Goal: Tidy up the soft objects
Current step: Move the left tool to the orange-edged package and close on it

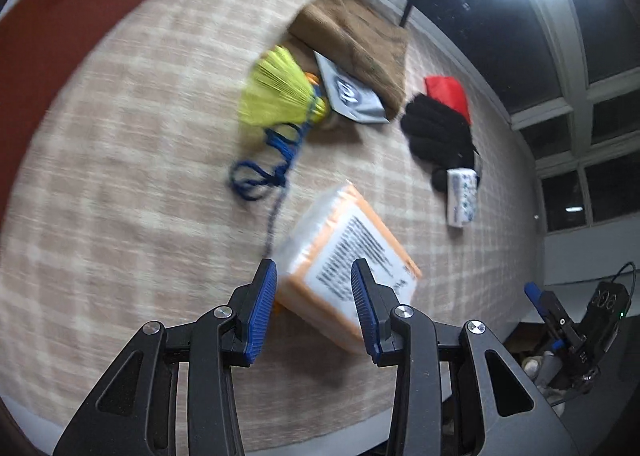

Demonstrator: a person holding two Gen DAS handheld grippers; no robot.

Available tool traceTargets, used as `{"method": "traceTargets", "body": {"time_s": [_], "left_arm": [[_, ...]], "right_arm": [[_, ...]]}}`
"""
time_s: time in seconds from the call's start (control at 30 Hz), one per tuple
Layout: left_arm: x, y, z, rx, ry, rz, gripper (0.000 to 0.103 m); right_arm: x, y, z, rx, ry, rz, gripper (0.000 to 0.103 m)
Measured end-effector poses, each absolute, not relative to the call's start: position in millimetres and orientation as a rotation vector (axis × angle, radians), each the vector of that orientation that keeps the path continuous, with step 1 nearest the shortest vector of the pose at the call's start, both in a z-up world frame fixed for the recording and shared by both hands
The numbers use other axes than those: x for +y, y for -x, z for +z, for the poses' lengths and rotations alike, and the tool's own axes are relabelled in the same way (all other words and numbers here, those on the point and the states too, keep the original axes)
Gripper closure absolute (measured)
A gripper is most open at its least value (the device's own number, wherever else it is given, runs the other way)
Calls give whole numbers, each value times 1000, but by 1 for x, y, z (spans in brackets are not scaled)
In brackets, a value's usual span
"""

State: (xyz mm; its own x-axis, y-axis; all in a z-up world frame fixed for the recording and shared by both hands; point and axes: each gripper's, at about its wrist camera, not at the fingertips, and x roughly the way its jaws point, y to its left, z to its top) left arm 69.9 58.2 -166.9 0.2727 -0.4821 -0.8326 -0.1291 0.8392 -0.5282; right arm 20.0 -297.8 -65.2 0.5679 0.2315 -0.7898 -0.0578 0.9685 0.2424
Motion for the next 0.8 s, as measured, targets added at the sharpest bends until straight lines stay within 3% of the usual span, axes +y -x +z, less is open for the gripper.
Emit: {"method": "traceTargets", "body": {"time_s": [0.5, 0.6, 0.67, 0.73, 0.8], "left_arm": [[-23, -113, -164, 1250, 392, -357, 67], [-19, -100, -157, 1211, 399, -351, 56], [-14, -88, -152, 1181, 395, -333, 39], [-8, -73, -147, 1155, 402, -322, 29], [-4, -56, -146, 1136, 415, -313, 27]], "right_arm": [[-299, -18, -72, 983, -157, 224, 0], [-296, -25, -74, 999, -128, 273, 0], [-295, -30, -77, 1017, -138, 318, 0], [-295, -40, -83, 1043, -152, 353, 0], [-292, -48, -89, 1060, -154, 378, 0]]}}
